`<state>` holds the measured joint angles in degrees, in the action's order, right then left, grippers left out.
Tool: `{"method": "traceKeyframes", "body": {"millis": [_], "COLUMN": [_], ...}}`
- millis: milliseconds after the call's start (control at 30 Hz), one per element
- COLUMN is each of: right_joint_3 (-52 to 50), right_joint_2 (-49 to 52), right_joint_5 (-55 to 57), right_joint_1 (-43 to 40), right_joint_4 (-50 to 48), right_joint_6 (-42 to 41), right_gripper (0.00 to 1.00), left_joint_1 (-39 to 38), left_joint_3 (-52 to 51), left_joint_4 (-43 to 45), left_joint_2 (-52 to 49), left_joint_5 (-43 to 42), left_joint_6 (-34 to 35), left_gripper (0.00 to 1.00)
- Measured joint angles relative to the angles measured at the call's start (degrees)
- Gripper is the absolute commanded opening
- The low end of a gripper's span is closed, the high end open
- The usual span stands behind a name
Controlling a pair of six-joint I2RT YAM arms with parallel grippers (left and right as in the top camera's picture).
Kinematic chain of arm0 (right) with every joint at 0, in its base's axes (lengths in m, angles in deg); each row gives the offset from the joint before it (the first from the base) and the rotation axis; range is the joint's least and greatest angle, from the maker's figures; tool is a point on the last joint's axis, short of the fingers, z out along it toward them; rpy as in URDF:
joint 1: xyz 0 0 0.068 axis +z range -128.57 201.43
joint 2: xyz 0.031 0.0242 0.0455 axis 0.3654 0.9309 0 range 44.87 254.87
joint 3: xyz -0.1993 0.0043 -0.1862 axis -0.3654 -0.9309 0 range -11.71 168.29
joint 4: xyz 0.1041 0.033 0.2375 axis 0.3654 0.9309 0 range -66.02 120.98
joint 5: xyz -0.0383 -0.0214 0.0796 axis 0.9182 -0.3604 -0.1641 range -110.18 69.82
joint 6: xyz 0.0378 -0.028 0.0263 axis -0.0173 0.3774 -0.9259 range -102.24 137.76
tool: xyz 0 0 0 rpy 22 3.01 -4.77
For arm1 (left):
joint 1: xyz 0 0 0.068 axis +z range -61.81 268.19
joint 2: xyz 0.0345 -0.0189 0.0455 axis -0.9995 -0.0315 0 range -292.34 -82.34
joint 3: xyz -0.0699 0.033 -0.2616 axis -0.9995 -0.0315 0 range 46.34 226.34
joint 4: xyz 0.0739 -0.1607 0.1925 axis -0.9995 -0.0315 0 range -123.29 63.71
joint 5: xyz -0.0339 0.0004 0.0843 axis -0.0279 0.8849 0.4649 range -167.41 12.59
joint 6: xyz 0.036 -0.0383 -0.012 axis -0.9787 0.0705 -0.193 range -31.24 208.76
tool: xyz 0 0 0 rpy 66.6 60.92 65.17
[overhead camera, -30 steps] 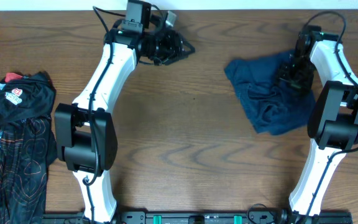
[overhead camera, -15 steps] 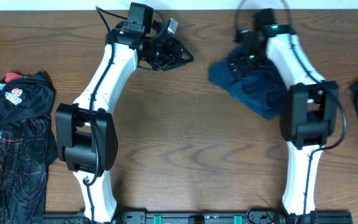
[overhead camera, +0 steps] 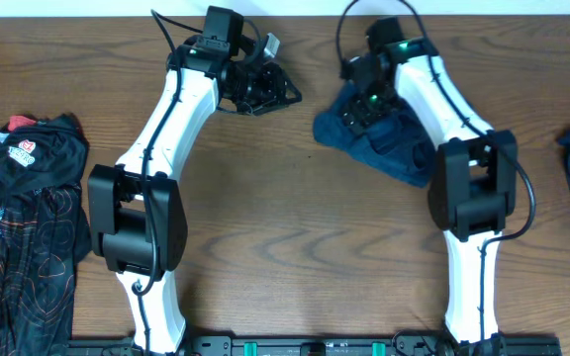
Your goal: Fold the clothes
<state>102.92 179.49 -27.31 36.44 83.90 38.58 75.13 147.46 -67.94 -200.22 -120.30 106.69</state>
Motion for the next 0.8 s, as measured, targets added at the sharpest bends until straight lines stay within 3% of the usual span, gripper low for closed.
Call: {"method": "traceKeyframes", "body": {"millis": [333,633,800], "right_joint_3": [0.0,0.0,0.0], "right_joint_2": [0.0,0.0,0.0], "right_joint_5": [-1.0,-3.2,-3.9], "right_joint_1": [8.0,10.3,13.8], "right_joint_4": [1.2,5.4,7.2], "right_joint_6": [2.1,9.6,13.8], "right_gripper": [0.99,0.99,0.99], "left_joint_1": [10.4,24.9,28.9], "left_joint_3": [0.0,0.0,0.0], "left_joint_4": [-3.4,-6.1,-8.0], "left_joint_2": [0.0,0.0,0.0], "left_joint_5": [2.9,3.1,3.3], "left_joint_6": [0.0,-0.4,-2.1], "left_gripper": [0.34,0.34,0.34]}}
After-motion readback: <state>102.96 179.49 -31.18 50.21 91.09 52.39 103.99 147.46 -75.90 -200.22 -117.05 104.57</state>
